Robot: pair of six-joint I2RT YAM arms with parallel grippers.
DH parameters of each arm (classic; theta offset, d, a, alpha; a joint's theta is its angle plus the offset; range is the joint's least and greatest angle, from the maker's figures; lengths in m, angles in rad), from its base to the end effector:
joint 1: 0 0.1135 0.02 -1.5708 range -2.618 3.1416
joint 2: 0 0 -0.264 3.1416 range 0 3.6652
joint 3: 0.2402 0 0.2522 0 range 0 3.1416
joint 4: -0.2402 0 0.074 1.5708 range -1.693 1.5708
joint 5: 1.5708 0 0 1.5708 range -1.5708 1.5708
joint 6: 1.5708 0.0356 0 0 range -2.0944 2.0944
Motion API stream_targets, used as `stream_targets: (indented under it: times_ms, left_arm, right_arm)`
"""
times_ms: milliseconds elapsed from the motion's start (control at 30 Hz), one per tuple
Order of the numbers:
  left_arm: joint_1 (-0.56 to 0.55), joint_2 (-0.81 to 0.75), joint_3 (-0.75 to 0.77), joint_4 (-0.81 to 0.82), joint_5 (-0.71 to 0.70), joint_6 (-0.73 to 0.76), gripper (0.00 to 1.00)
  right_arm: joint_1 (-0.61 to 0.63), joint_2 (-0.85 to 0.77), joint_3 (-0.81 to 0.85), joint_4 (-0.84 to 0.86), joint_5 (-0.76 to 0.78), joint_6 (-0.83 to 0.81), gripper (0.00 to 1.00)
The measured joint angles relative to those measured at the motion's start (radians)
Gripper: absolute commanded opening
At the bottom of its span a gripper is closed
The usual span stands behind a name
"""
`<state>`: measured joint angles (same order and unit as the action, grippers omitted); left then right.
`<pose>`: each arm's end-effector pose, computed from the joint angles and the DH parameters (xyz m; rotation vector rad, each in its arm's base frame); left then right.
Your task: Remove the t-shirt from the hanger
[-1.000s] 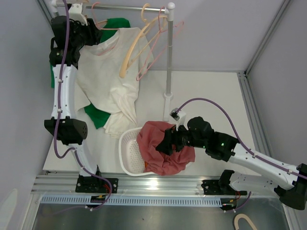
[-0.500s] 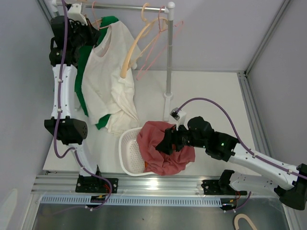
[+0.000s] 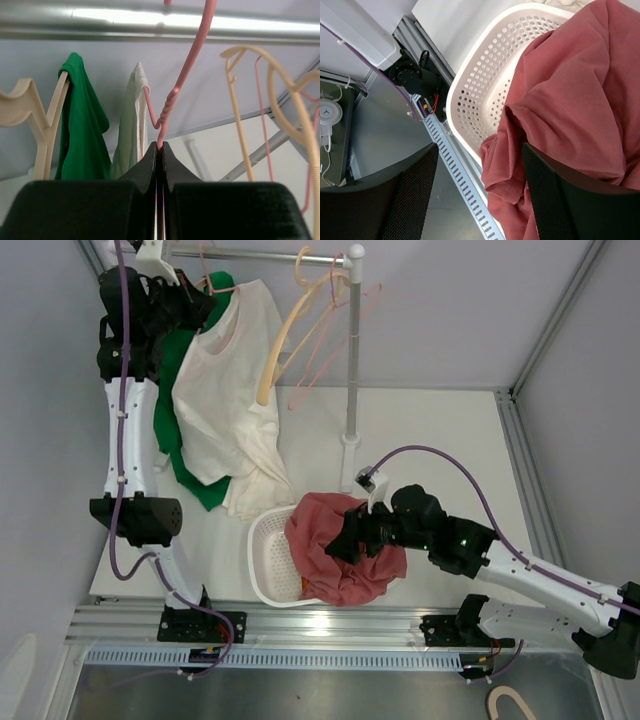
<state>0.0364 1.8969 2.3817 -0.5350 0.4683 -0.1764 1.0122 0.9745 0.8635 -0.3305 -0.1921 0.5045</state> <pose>0.3993 -0.0015 0.5255 0.1906 1.6263 -0.4862 0.1110 0.1904 0.3179 -0.6819 2.0941 1.1114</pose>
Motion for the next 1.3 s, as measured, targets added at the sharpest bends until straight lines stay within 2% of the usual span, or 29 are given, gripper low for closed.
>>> stream_targets:
  times_ms: [200, 367, 467, 667, 733, 767, 1000, 1300]
  left_arm:
    - [-0.005, -0.104, -0.014, 0.003, -0.014, -0.036, 0.01]
    - [-0.044, -0.256, -0.120, -0.003, -0.098, -0.054, 0.01]
    - [-0.116, -0.341, -0.213, -0.011, -0.184, -0.059, 0.01]
    - [-0.299, -0.484, -0.475, -0.027, -0.514, -0.061, 0.01]
    - [-0.330, -0.512, -0.544, -0.037, -0.590, -0.074, 0.01]
    - [-0.336, -0.522, -0.571, -0.045, -0.626, -0.087, 0.01]
    - [-0.366, -0.555, -0.624, -0.164, -0.902, -0.212, 0.01]
    - [-0.431, -0.579, -0.637, -0.304, -1.076, -0.327, 0.01]
  right_arm:
    - [0.005, -0.033, -0.024, 0.006, 0.023, -0.005, 0.72]
    - [0.005, -0.042, -0.008, 0.006, 0.050, -0.031, 0.72]
    - [0.007, -0.010, 0.027, 0.012, 0.051, -0.055, 0.72]
    - [0.074, 0.042, 0.063, 0.126, 0.057, -0.116, 0.74]
    - [0.109, 0.066, 0.073, 0.172, 0.071, -0.140, 0.77]
    - [0.123, 0.080, 0.080, 0.193, 0.077, -0.148, 0.85]
    - [0.185, 0.213, 0.131, 0.367, 0.113, -0.204, 0.87]
    - [0.251, 0.426, 0.207, 0.552, 0.212, -0.286, 0.85]
